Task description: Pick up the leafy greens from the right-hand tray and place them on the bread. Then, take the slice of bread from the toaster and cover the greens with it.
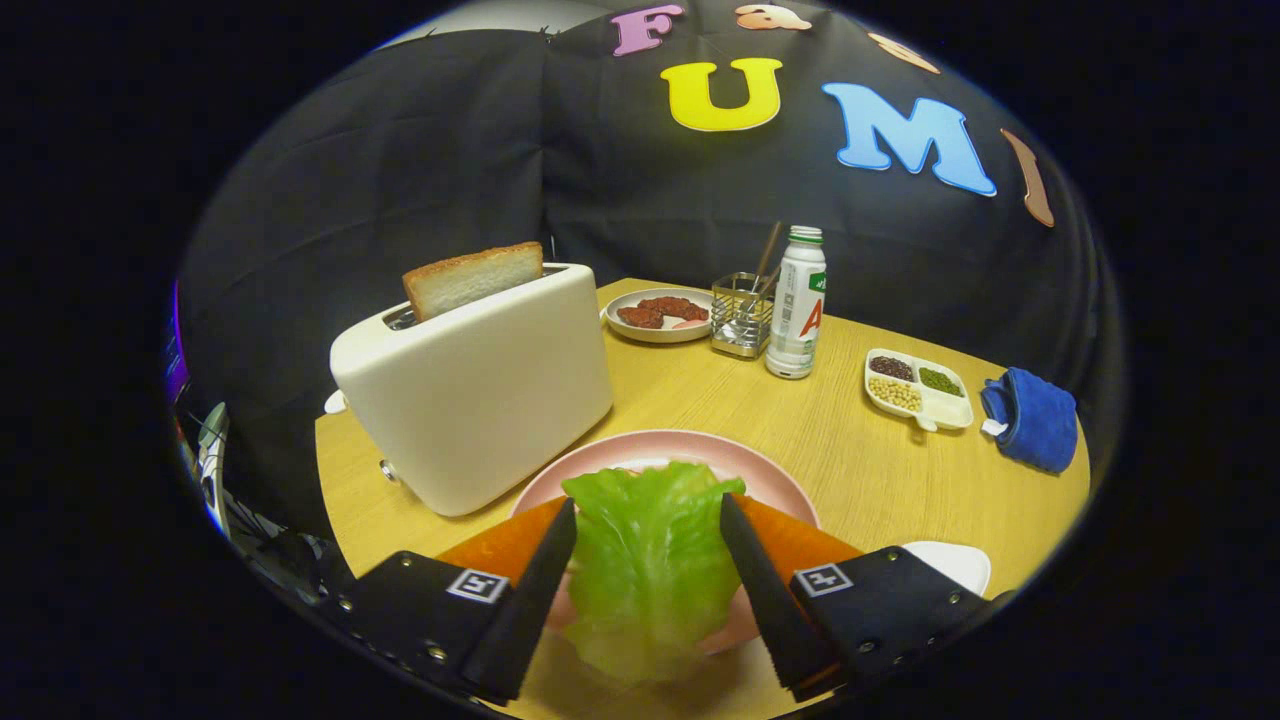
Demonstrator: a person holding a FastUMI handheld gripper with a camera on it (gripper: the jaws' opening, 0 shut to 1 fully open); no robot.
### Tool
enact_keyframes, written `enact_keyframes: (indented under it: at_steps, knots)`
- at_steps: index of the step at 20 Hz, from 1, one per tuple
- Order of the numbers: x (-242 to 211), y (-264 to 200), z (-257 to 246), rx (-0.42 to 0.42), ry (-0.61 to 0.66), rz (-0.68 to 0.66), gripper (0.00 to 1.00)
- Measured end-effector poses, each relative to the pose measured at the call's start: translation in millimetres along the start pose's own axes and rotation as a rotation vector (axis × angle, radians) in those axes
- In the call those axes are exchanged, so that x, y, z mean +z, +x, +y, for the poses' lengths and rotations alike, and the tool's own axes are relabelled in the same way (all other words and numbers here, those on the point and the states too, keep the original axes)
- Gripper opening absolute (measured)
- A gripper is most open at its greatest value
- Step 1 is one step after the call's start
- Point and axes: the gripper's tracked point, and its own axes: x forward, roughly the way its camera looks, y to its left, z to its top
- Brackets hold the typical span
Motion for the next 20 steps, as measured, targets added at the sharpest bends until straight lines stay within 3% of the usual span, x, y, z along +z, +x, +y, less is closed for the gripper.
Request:
enact_keyframes:
  at_steps: [2, 20]
  knots:
    - [2, 0, 0, -0.016, -0.019, -0.013, 1.0]
    - [69, -29, 27, -0.034, 0.014, -0.179, 0.99]
